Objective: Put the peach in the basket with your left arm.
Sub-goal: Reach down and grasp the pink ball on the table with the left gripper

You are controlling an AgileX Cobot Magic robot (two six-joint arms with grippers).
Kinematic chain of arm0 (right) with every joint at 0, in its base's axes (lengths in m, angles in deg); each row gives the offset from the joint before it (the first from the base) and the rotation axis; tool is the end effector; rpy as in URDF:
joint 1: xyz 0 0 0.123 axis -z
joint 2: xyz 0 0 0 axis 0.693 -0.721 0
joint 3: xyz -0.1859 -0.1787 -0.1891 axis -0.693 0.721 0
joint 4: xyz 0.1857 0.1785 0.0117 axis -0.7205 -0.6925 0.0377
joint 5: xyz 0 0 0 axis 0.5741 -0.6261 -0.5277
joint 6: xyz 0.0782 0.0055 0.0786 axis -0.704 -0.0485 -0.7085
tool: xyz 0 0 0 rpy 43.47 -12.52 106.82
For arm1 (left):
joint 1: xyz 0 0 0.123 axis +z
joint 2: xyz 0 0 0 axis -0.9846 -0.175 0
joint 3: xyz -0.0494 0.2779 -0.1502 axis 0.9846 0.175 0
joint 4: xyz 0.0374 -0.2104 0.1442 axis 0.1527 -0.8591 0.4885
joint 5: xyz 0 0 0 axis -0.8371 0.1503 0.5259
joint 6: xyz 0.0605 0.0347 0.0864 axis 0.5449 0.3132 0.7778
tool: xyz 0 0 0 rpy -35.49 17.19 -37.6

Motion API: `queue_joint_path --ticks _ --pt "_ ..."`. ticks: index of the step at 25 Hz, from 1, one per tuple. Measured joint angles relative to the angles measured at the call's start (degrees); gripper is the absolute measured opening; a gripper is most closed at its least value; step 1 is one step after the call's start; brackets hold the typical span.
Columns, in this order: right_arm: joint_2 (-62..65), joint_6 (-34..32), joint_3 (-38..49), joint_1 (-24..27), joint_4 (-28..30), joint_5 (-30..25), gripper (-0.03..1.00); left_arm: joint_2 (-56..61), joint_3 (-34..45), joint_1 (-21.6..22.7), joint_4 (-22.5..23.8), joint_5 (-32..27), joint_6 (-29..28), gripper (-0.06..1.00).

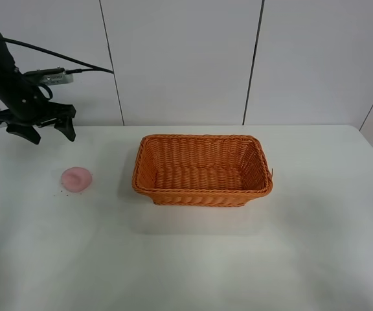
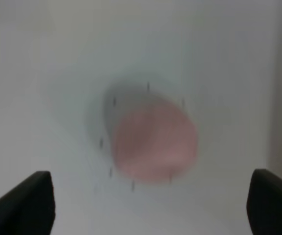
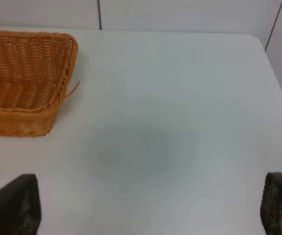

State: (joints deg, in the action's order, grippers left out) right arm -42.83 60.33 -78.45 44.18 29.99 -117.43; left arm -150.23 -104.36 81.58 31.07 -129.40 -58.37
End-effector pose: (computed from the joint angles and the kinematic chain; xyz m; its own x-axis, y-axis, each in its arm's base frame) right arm -0.0145 0.0032 0.2723 -0.4209 0.0051 -0.9071 -0.0187 0.9997 0.0143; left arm 0.4658 0.0045 0.2386 -0.9205 -0.0430 -0.3884 -0.0125 0.9967 -0.0808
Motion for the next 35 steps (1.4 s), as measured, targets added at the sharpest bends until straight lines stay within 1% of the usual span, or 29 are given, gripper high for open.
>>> queue_joint_path --ticks 3,6,12,15,20,27,35 --pt "0.0 0.0 0.0 0.0 0.0 0.0 0.69 -5.85 -4.32 -0.41 0.05 -0.33 0.43 0.81" --pt "0.0 0.0 0.0 0.0 0.0 0.0 0.69 -9.8 -5.82 -0.95 0.05 -1.08 0.85 0.81" --pt "0.0 0.0 0.0 0.0 0.0 0.0 0.69 -12.95 -5.82 -1.06 0.09 -2.58 0.84 0.81" --pt "0.0 0.0 0.0 0.0 0.0 0.0 0.69 -13.39 -5.82 -1.06 -1.25 -3.36 0.92 0.81" --pt "0.0 0.0 0.0 0.0 0.0 0.0 0.69 -14.58 -5.82 -1.06 -1.45 -4.93 0.97 0.81" --pt "0.0 0.0 0.0 0.0 0.0 0.0 0.69 -14.87 -5.7 -1.06 -1.45 -4.82 0.97 0.81" --pt "0.0 0.0 0.0 0.0 0.0 0.0 0.69 -14.87 -1.51 -1.06 -1.69 -3.03 1.02 0.81"
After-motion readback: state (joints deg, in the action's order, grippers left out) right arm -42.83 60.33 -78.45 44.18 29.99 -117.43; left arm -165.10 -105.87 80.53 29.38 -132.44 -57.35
